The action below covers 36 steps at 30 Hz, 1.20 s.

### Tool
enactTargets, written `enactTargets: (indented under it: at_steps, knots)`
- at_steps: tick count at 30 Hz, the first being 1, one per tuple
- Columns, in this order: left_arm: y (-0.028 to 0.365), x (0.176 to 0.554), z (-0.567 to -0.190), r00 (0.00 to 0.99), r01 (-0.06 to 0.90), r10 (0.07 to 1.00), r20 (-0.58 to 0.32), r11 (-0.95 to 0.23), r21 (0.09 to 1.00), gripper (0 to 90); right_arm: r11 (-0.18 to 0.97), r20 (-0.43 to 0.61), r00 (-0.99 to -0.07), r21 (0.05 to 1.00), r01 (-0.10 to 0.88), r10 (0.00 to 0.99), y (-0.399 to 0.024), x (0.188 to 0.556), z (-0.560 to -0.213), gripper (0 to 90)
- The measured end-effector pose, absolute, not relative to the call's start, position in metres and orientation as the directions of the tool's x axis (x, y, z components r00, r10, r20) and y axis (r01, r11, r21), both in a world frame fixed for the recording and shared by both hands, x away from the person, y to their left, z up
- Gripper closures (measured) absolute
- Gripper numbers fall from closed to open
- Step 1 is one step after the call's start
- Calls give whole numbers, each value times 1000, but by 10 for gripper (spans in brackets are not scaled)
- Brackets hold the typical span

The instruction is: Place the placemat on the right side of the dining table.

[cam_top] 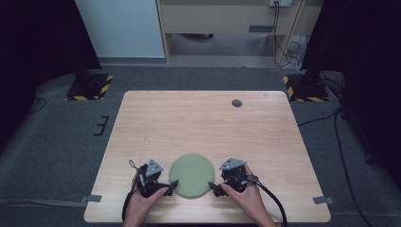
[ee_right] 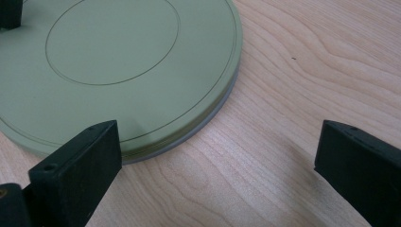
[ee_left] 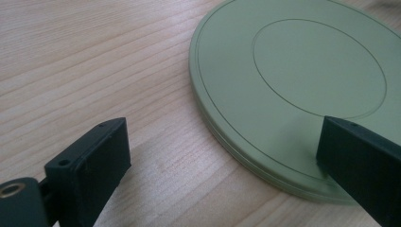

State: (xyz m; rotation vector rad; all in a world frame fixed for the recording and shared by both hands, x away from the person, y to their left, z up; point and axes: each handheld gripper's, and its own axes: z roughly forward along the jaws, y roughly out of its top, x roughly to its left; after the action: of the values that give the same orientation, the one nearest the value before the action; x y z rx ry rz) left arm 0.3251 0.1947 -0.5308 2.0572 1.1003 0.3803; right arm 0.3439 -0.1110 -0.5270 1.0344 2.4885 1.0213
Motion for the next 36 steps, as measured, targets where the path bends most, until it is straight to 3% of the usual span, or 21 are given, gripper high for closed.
enactTargets:
  at_steps: [6,11,36]
  knots:
    - [201,321,-526,573,578,817,-66,-345,740,39,500,26,-710,692,521,704,-111,344,-527,13]
    - [218,322,-528,560,609,822,-106,-321,725,40,507,19,-713,690,516,701,-111,344,-527,15]
    - [210,325,-531,533,606,844,-61,-330,724,26,479,6,-677,702,527,736,-111,345,-528,22]
